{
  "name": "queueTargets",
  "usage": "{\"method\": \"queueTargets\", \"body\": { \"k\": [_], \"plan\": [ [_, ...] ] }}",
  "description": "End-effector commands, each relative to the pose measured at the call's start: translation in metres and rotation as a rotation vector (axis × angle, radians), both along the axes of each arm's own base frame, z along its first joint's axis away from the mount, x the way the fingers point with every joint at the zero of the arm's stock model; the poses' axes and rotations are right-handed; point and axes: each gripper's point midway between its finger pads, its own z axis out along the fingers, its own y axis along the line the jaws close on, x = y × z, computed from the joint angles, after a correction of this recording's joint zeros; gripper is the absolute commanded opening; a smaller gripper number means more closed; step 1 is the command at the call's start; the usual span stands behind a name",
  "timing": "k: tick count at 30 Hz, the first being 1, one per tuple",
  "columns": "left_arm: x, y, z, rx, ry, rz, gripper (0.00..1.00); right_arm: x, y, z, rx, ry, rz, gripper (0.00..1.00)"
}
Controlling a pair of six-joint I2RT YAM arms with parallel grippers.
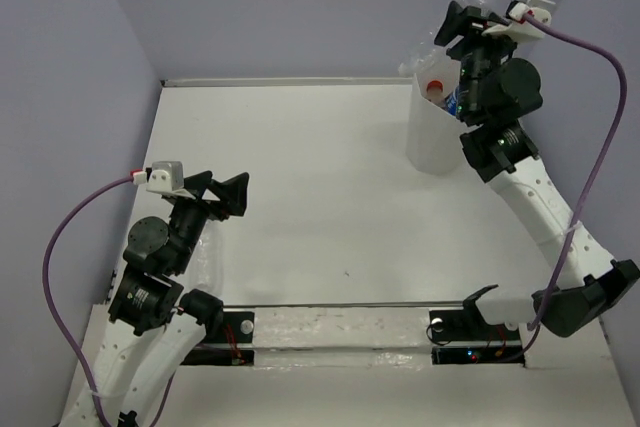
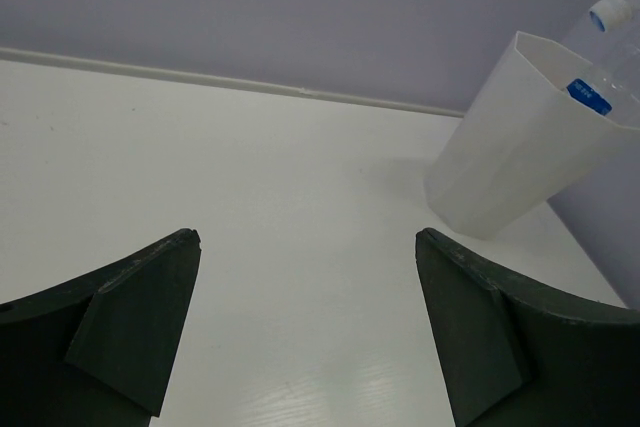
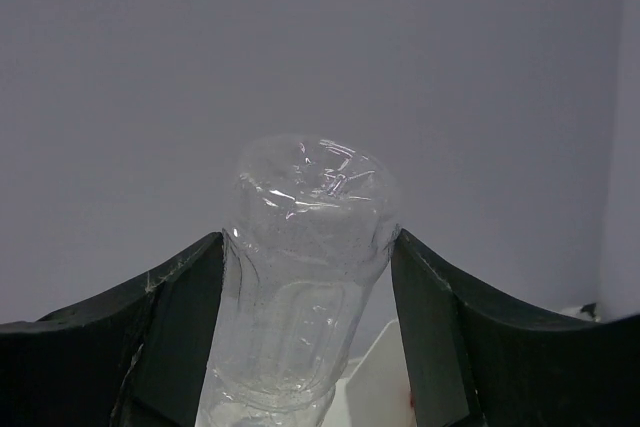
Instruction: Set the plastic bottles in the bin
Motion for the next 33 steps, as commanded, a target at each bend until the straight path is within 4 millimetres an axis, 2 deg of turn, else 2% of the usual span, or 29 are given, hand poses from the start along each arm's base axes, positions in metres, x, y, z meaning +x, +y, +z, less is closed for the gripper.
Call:
{"method": "queueTargets", "body": {
  "k": [1,3,4,7,9,12,15,17,20,25,26,27,28,29,30,31,32,33],
  "plan": [
    [-0.007,-0.002,0.025,-0.031,-0.069,-0.024,0.99,0.02,-0.031,0.018,-0.244,0.028,-0.215,0.41],
    [-0.006,-0.002,0.024,-0.029,-0.068,-0.025,0.99,0.028,-0.047,0.027,-0.267,0.023,-0.281,0.41],
    [-0.006,-0.002,0.024,-0.028,-0.068,-0.022,0.99,0.039,-0.047,0.019,-0.303,0.049,-0.3,0.41],
    [-0.006,-0.001,0.024,-0.028,-0.067,-0.019,0.99,0.054,-0.053,0.006,-0.347,0.086,-0.331,0.41],
    [-0.006,-0.002,0.024,-0.028,-0.068,-0.023,0.99,0.065,-0.055,-0.01,-0.37,0.121,-0.335,0.41],
    [-0.006,-0.002,0.025,-0.028,-0.07,-0.02,0.99,0.078,-0.059,-0.045,-0.389,0.189,-0.334,0.42],
    [-0.006,-0.003,0.024,-0.026,-0.066,-0.025,0.99,0.087,-0.067,-0.065,-0.396,0.23,-0.34,0.47],
    [-0.006,-0.003,0.023,-0.025,-0.064,-0.023,0.99,0.088,-0.067,-0.073,-0.4,0.248,-0.339,0.71],
    [-0.004,-0.003,0.022,-0.024,-0.06,-0.02,0.99,0.086,-0.066,-0.069,-0.391,0.244,-0.326,0.92],
    [-0.002,-0.003,0.021,-0.02,-0.052,-0.017,0.99,0.072,-0.054,-0.042,-0.331,0.229,-0.216,0.98],
    [-0.001,-0.003,0.021,-0.019,-0.05,-0.011,0.99,0.066,-0.049,-0.036,-0.275,0.215,-0.168,0.99],
    [0.0,-0.003,0.021,-0.019,-0.052,-0.011,0.99,0.064,-0.043,-0.043,-0.264,0.25,-0.122,0.99],
    [0.001,-0.002,0.02,-0.016,-0.046,-0.005,0.99,0.064,-0.025,-0.046,-0.214,0.246,-0.01,0.99],
    [0.003,-0.001,0.019,-0.014,-0.041,0.001,0.99,0.057,-0.003,-0.049,-0.199,0.251,0.082,0.99],
    [0.004,-0.001,0.019,-0.013,-0.038,0.007,0.99,0.054,0.018,-0.061,-0.181,0.278,0.161,0.99],
    [0.005,0.0,0.018,-0.013,-0.034,0.015,0.99,0.052,0.046,-0.083,-0.157,0.316,0.27,0.99],
    [0.006,0.002,0.018,-0.013,-0.033,0.023,0.99,0.039,0.086,-0.095,-0.162,0.335,0.375,0.99],
    [0.007,0.002,0.018,-0.013,-0.031,0.029,0.99,0.035,0.113,-0.112,-0.164,0.362,0.439,0.99]
  ]
}}
